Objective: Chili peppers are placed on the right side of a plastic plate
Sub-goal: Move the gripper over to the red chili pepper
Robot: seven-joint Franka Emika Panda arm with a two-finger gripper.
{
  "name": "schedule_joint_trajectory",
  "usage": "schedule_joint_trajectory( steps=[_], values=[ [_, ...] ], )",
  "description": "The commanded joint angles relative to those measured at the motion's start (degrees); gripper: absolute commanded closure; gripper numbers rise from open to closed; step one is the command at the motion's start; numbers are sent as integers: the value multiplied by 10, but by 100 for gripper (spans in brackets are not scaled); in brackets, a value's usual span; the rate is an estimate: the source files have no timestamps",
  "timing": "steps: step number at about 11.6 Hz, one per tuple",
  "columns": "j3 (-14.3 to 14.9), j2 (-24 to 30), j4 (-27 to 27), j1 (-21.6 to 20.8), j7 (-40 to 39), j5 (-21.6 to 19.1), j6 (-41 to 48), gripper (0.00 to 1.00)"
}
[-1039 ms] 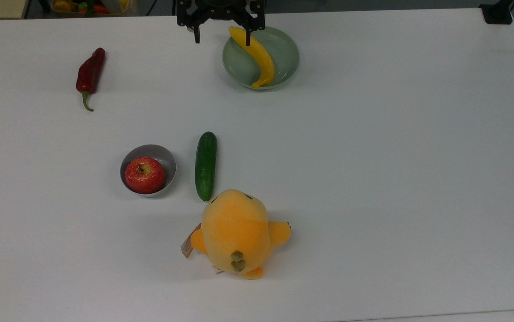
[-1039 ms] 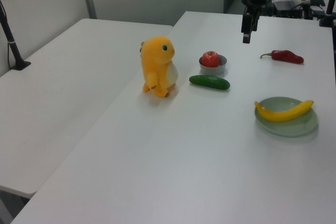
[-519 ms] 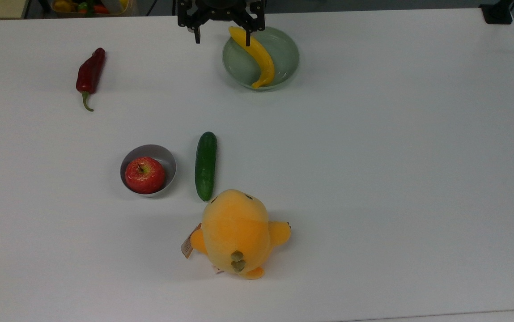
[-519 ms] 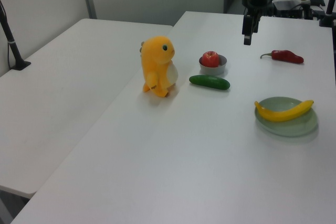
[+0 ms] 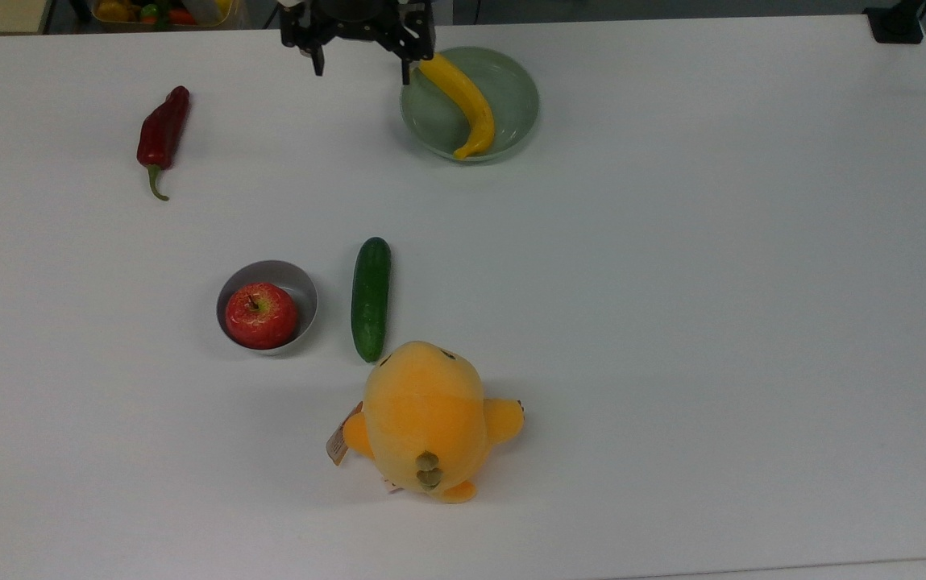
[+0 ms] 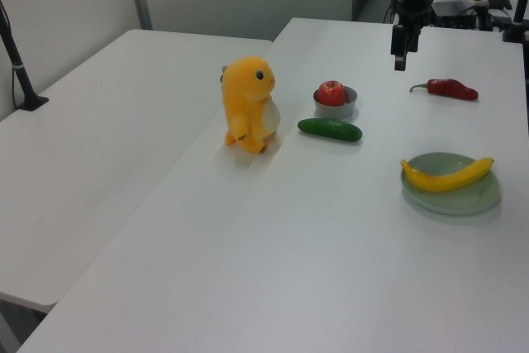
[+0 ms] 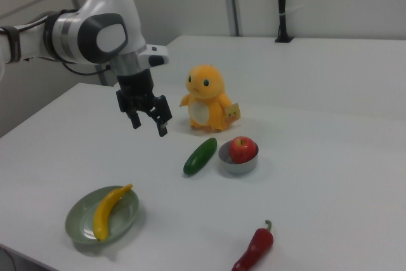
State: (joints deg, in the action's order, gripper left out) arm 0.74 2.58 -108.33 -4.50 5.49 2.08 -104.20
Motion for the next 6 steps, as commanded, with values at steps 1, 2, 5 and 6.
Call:
schedule_joint_trajectory(
  steps=[1,2,5,6],
  values=[
    [61,21,-33,20,-55,27,-15,0],
    [89,23,-41,24,-74,41,-14,0],
    [141,17,-57,52,-126,73,-28,0],
    [160,16,-74,56,-152,92,-47,0]
  ],
)
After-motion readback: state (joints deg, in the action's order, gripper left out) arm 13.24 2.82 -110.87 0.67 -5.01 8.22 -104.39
